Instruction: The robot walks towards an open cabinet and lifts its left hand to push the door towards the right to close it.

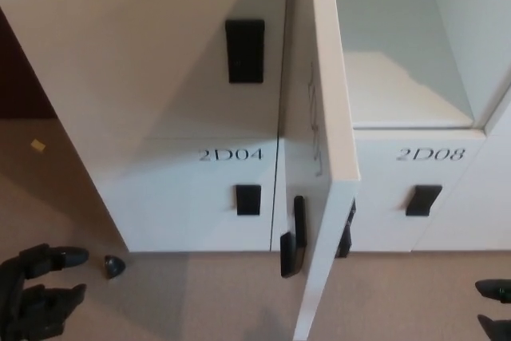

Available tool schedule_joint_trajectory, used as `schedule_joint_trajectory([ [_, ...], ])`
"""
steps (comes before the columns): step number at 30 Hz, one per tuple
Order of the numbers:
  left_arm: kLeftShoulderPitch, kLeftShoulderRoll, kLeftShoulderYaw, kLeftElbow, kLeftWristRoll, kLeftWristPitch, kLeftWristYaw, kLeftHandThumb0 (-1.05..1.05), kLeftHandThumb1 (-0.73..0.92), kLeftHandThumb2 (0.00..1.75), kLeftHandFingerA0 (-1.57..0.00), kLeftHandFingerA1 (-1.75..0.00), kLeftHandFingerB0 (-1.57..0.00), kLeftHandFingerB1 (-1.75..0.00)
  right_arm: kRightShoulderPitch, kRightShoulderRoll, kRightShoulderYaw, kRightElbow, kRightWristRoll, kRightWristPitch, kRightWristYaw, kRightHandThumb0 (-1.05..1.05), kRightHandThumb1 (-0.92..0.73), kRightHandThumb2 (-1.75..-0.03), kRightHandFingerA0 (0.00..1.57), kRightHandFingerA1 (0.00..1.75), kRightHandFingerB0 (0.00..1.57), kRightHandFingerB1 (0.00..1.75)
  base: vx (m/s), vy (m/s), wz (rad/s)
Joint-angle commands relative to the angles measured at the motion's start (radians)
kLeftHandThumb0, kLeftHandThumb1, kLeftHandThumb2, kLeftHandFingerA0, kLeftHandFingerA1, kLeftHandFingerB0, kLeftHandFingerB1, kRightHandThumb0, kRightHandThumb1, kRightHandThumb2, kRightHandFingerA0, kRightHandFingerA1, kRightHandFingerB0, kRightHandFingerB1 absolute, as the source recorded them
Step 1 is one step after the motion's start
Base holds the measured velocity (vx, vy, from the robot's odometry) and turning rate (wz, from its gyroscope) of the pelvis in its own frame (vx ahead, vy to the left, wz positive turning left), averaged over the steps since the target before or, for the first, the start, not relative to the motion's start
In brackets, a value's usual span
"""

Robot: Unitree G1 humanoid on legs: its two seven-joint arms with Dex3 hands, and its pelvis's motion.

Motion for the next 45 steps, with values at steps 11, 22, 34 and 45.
schedule_joint_trajectory([
  [11,-0.012,0.028,-0.016,0.013,0.032,-0.032,0.008,-0.41,0.51,0.85,-0.71,-0.63,-0.57,-0.59,-0.009,-0.020,0.008,0.000,-0.007,0.008,0.013,-0.37,-0.68,-0.60,0.66,0.45,0.56,0.41,0.08,-0.111,0.12],
  [22,-0.016,0.029,-0.019,0.024,0.041,-0.035,0.010,-0.42,0.51,0.85,-0.72,-0.63,-0.58,-0.58,-0.010,-0.023,0.015,-0.005,-0.008,0.023,0.017,-0.38,-0.69,-0.61,0.66,0.45,0.56,0.41,0.14,-0.149,-0.07],
  [34,-0.045,0.027,-0.023,0.026,0.043,-0.016,0.009,-0.40,0.51,0.85,-0.71,-0.63,-0.56,-0.58,-0.038,-0.026,0.010,0.026,-0.002,0.001,0.022,-0.35,-0.69,-0.61,0.64,0.44,0.59,0.42,0.18,0.160,-0.01],
  [45,-0.074,0.039,-0.010,0.020,0.031,-0.015,0.006,-0.41,0.51,0.86,-0.71,-0.63,-0.56,-0.58,-0.110,-0.024,0.017,0.041,-0.007,0.023,0.032,-0.37,-0.69,-0.60,0.65,0.45,0.57,0.41,0.04,-0.009,0.02],
])
